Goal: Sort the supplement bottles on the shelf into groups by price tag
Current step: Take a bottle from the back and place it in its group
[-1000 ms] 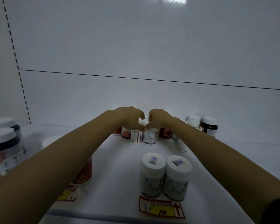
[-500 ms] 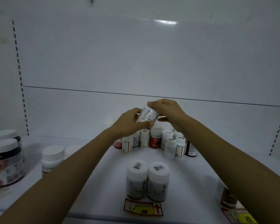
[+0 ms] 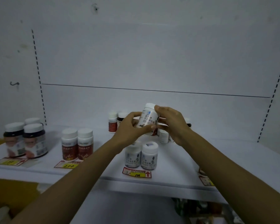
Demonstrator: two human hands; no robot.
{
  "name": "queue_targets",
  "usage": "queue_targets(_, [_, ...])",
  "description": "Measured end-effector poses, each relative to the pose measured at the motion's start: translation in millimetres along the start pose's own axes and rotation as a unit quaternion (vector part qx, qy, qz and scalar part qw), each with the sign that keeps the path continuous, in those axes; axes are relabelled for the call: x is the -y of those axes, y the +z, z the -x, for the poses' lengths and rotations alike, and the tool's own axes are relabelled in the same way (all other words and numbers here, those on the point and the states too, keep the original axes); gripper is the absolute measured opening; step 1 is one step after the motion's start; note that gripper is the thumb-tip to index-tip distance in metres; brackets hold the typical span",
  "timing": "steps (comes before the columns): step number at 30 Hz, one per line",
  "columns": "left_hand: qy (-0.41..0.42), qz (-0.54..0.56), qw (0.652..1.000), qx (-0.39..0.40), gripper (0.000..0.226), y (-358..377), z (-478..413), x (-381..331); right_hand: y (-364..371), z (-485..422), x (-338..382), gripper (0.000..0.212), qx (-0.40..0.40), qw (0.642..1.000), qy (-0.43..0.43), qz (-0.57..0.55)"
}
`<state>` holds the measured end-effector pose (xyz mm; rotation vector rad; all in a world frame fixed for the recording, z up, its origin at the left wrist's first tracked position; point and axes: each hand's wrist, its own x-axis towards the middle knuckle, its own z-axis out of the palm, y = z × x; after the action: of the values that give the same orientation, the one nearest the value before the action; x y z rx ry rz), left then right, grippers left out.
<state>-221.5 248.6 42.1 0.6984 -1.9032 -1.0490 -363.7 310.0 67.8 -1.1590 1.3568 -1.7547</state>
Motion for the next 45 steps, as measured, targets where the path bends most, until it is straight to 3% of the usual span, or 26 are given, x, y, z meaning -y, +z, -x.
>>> queue_targets(6, [0.000,0.045,0.999,-0.001,0.053,9.7,27.8,0.4,-7.9,19.8,-10.3,0.027,-0.015,0.999,0.022,-0.030])
queue_targets(13, [0.074,-0.007,0.993,-0.087,0.060,22.4,36.2,-4.6,-17.7,31.3,-11.8,0.017,-0.008,0.987,0.085,-0.136])
queue_targets(19, [0.030,0.038,0.996,-0.072,0.056,24.0,31.8,-8.2,-22.0,23.0,-14.1,0.023,-0.020,0.993,0.083,-0.081])
queue_targets(26, [0.022,0.009,0.999,-0.045,0.058,9.3,18.6,3.6,-5.4,7.8,-12.7,0.019,0.005,0.991,0.085,-0.107])
queue_targets(30, [0.028,-0.105,0.994,0.002,0.086,-3.8,11.1,22.9,5.5,-13.5,-9.7,0.025,-0.037,0.998,0.045,-0.029])
queue_targets(37, [-0.030,-0.097,0.994,0.025,0.109,-27.6,11.0,83.4,18.4,-59.0,-38.1,0.025,-0.028,0.983,0.044,0.173])
queue_targets(39, [-0.045,-0.094,0.993,0.048,0.106,-28.7,10.8,95.7,20.7,-63.4,-48.7,0.035,0.008,0.971,0.066,0.230])
queue_targets(45, [-0.049,-0.053,0.994,0.087,0.054,-25.6,12.4,115.8,22.4,-72.1,-70.9,0.043,0.106,0.918,0.143,0.354])
